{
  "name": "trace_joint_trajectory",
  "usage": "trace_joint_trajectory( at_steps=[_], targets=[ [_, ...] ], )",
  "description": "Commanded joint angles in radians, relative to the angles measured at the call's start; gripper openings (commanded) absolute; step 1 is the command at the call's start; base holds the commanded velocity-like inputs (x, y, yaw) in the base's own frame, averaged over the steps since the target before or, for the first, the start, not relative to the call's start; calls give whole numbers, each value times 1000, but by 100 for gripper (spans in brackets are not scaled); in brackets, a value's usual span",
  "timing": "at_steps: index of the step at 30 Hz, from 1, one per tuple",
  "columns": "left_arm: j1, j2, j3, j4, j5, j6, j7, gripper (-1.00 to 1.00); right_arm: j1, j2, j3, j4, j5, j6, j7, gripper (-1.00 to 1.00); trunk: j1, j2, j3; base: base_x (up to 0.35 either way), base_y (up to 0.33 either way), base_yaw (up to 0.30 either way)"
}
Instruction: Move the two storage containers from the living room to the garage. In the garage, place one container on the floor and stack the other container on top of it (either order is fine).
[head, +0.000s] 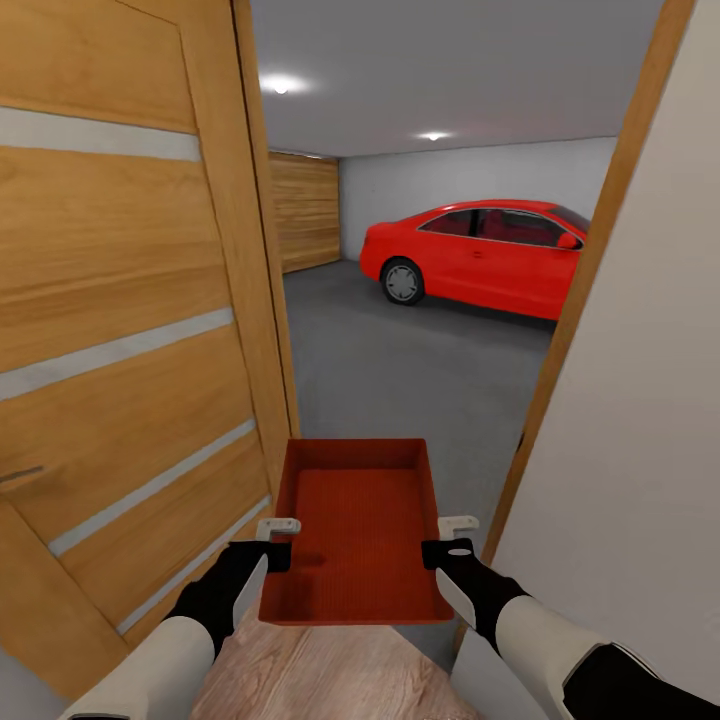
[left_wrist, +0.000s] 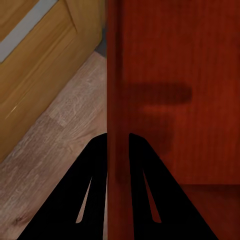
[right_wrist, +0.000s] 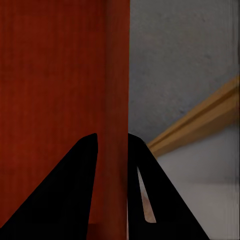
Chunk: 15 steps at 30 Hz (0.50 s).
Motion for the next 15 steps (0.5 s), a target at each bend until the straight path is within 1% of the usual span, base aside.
trace_joint_trajectory(
  at_steps=[1, 4, 9, 11, 15],
  targets=[
    [-1, -2, 8, -4, -39, -78, 9, -100, 0, 0, 16, 2, -18, 7, -8, -100, 1, -2, -2, 0, 0, -192],
    [-1, -2, 8, -4, -39, -78, 9, -100, 0, 0, 16, 2, -18, 7, -8, -100, 1, -2, -2, 0, 0, -181],
    [-1, -2, 8, -2, -39, -78, 9, -100, 0, 0, 16, 2, -18, 7, -8, -100, 1, -2, -2, 0, 17, -57],
    [-1, -2, 8, 0, -39, -78, 9, -100, 0, -1, 17, 2, -18, 7, -8, -100, 1, -2, -2, 26, 148, -11],
    [-1, -2, 8, 2, -39, -78, 9, -100, 0, -1, 16, 2, -18, 7, -8, -100, 1, -2, -2, 77, 270, -2]
  ],
)
